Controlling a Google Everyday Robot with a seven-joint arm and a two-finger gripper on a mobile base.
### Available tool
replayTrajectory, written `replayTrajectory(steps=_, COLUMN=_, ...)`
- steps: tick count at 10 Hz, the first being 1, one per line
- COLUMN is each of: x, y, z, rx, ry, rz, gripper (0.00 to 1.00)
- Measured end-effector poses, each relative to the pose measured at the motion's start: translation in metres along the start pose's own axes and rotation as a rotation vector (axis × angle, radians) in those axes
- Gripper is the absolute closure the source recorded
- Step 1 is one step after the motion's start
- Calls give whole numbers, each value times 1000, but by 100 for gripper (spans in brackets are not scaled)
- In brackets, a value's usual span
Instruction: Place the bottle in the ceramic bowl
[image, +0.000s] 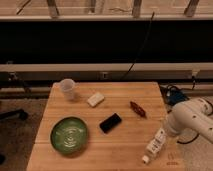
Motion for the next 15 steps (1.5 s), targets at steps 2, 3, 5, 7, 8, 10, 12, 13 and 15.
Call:
replayTrajectory(steps=2, x=7, y=6, z=14, rx=-30, ry=-15, rz=-16, gripper=20)
replayTrajectory(steps=3, x=9, y=8, z=19, rx=-41, ry=-24, rz=-22, gripper=20)
replayTrajectory(steps=5, x=10, y=12, z=30, rx=-62, ry=-45, rz=-34, gripper=20)
replayTrajectory(steps=7, x=6, y=15, z=38, rx=-79, ry=-72, rz=-52, gripper=20)
replayTrajectory(steps=8, x=3, y=16, z=40, rx=-83, ry=-82, rz=-61, gripper=20)
replayTrajectory(steps=10, x=-6, y=19, z=44, rx=-88, ry=-106, rz=-89, gripper=25)
replayTrajectory(steps=12, x=-12, y=22, z=48, rx=-94, ry=-120, rz=-113, gripper=45)
replayTrajectory(steps=13, x=-14, y=23, z=49, rx=-97, ry=-125, rz=-122, gripper=54)
replayTrajectory(steps=15, x=-17, y=26, z=51, rx=-102, ry=-129, rz=-140, gripper=73)
